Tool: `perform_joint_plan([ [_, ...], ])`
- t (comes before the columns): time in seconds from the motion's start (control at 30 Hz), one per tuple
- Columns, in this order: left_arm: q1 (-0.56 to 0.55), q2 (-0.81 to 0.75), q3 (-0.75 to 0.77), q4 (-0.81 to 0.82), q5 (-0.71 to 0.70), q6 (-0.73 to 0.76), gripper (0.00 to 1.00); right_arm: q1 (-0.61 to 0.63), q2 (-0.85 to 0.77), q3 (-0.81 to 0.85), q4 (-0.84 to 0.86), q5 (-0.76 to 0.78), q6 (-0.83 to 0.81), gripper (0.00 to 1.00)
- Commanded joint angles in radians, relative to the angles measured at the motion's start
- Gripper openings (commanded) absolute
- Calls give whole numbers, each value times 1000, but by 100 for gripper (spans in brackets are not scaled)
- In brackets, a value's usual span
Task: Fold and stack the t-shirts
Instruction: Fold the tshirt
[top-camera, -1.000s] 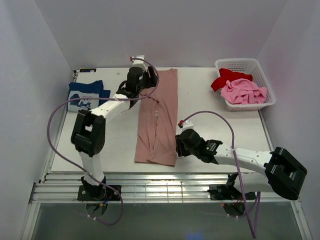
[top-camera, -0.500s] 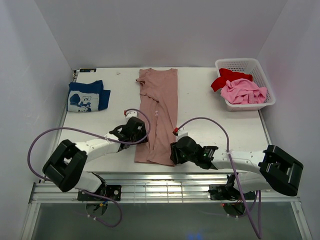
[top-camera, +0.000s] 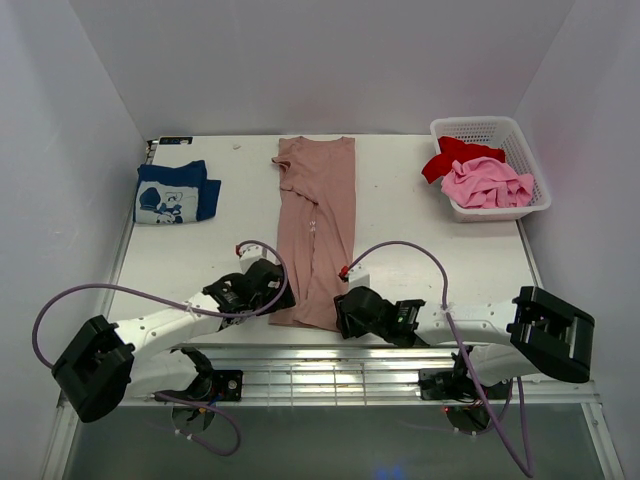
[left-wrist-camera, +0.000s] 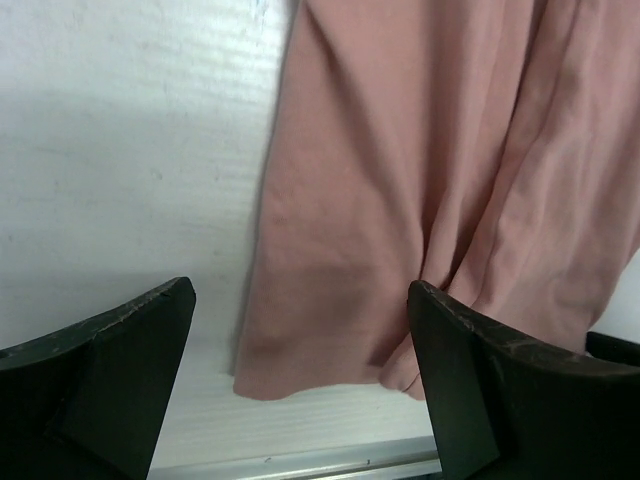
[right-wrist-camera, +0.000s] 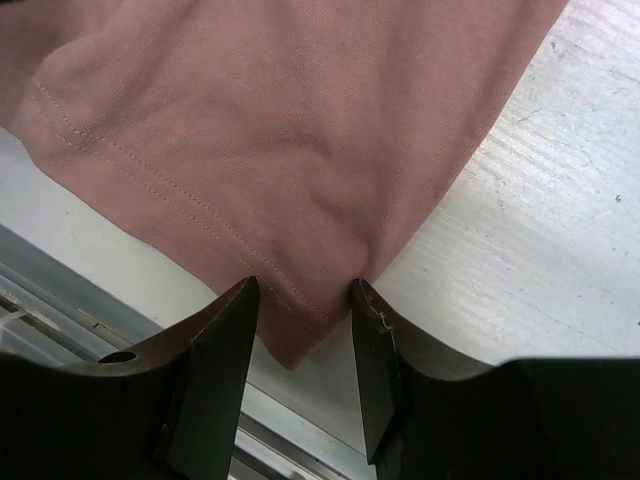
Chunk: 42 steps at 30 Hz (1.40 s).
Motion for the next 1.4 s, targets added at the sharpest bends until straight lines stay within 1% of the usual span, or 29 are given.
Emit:
perform_joint_plan([
  [0.0,-35,3,-18,-70,-28,-70,98,28,22,29,-50,58,49,49],
  [0.23,-115,37,-48,-89,-36,-142,98,38,22,43,-79,111,66,48],
  [0.5,-204,53,-44,-153,-41,-225,98,55,-2,20,-119,128,110,48],
  [0.6,-239,66,-36,-185,-47,-256,97,60,-12,9,-121,131,124,48],
  [0.83,-337,100,-4,-323,-103,-356,96,68,-5,9,-122,137,135,48],
  [1.1,-365,128,-25,-376,-148,-449,94,74,42,28,-116,128,133,47],
  [1.23,-365,135,-30,-362,-206,-463,93,75,64,43,-115,124,127,47],
  [1.37,-364,152,-29,-354,-234,-474,92,77,87,58,-118,121,121,46],
])
